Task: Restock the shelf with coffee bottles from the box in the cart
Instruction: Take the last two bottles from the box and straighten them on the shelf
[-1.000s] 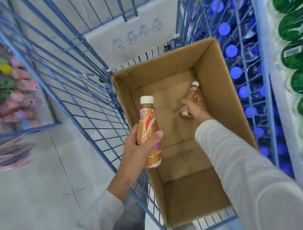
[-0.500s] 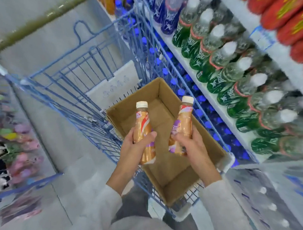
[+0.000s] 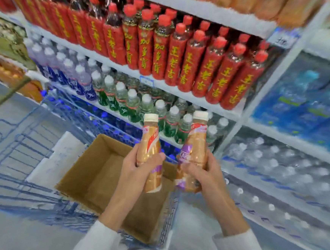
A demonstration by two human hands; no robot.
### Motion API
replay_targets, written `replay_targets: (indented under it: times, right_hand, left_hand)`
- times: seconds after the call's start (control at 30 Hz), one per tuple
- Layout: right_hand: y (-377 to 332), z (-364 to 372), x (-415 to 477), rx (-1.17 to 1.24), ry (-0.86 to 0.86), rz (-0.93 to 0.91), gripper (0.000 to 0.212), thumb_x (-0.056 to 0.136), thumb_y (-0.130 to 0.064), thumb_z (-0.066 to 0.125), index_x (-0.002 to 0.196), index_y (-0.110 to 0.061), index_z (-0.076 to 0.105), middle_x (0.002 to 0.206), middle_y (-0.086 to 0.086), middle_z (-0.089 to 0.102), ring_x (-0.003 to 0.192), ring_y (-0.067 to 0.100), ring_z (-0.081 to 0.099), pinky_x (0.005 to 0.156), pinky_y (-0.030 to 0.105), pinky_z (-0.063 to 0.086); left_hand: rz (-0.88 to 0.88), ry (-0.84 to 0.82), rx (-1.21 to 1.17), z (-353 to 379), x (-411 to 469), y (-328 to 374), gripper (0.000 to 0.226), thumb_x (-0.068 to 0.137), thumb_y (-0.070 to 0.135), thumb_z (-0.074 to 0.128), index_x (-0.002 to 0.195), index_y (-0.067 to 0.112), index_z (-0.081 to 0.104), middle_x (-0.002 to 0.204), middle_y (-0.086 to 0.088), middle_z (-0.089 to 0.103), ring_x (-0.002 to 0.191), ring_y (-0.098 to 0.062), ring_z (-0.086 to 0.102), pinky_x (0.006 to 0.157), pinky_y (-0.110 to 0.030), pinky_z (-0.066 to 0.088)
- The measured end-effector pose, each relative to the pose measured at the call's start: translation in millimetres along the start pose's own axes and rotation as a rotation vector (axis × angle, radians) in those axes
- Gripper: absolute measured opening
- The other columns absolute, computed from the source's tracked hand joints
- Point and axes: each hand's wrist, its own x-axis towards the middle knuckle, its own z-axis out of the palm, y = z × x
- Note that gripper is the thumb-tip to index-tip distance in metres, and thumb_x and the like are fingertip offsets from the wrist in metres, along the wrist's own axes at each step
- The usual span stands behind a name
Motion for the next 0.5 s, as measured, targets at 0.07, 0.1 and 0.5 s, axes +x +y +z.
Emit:
replay_targets:
  times: [0.07,0.1,0.5]
  right_hand:
    - [-11.1,-35.4,-18.8,0.035,0.063,-0.039,0.055,0.058,-0.022,0.076,0.111,-0.028,0.060,0.086,-0.005,0.076,0.075,0.012,0.072,0.056,0.031,0.057]
    - [-16.9,-53.0,-29.9,0.047,0.096,-0.055,0.057,0.058,-0.023,0.076,0.113,-0.027,0.061,0.089,-0.003,0.076,0.078,0.015,0.073,0.060,0.033,0.058]
    - [-50.0,-272.4,-151.4,0.118,0.402,-0.249,0.046,0.070,-0.018,0.088,0.108,-0.020,0.062,0.089,0.004,0.070,0.072,0.016,0.068,0.060,0.037,0.059]
  left_hand:
    - [0.019,-0.069,0.011,39.3,-11.9,3.5,0.036,0.071,0.027,0.083,0.102,0.012,0.070,0.088,-0.011,0.072,0.077,-0.017,0.065,0.066,-0.025,0.055]
    - [0.023,-0.104,0.015,59.6,-18.4,4.8,0.038,0.071,0.024,0.086,0.103,0.013,0.071,0.092,-0.014,0.074,0.079,-0.019,0.067,0.067,-0.025,0.056]
    - [0.067,-0.374,0.027,290.6,-100.3,3.3,0.035,0.063,0.039,0.086,0.095,0.034,0.076,0.094,-0.002,0.077,0.084,-0.025,0.073,0.077,-0.041,0.058]
